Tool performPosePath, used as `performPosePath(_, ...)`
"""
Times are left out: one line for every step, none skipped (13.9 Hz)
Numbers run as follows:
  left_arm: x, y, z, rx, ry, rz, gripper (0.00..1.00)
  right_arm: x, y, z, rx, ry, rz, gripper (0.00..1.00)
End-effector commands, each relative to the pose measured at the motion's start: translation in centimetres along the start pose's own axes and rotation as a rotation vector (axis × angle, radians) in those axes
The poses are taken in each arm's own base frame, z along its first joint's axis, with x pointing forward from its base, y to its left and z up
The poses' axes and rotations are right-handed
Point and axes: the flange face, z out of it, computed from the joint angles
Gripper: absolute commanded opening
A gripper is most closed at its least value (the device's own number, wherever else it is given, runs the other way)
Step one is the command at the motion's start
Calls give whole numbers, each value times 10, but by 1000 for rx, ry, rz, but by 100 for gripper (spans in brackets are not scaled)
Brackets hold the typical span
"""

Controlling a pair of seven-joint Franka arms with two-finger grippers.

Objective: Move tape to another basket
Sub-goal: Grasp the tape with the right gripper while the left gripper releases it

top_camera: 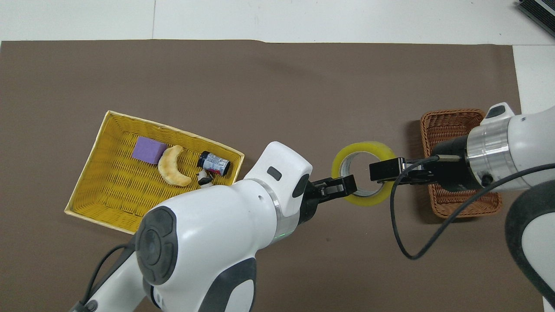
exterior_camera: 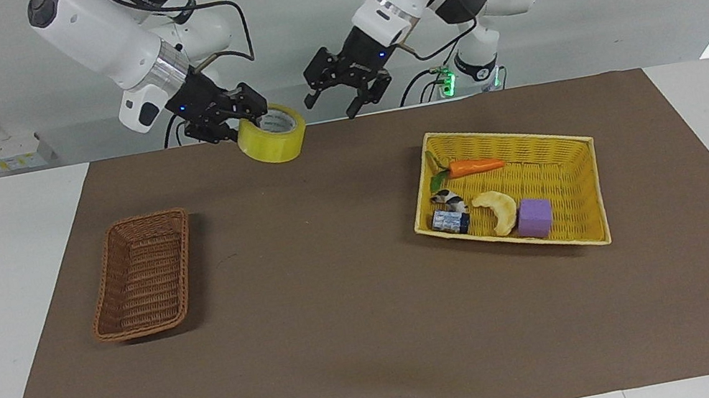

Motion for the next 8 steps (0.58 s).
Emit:
performPosePath(23,-32,-19,65,-36,-50,100,3,7,-22,21,30,8,0)
performPosePath(40,-50,-27,116,-23,-62,100,5,14,-30,26,45,21,0)
performPosePath(57,-62,-39,152,17,-66,100,6,18,-36,30,58,28,0)
performPosePath(68,-73,-46,184,35,-74,100,7,24,-41,31,66,35,0)
performPosePath(81,-89,-54,212,42,-95,100,9,30,-49,34,81,48,0)
performPosePath(95,-107,-67,256,60,-71,100,10,37,-58,55,92,64,0)
performPosePath(105,-120,-73,305,61,-28,100,11,49,-69,78,111,78,0)
performPosePath(116,-135,-84,355,70,-7,100,11,70,-80,94,122,90,0)
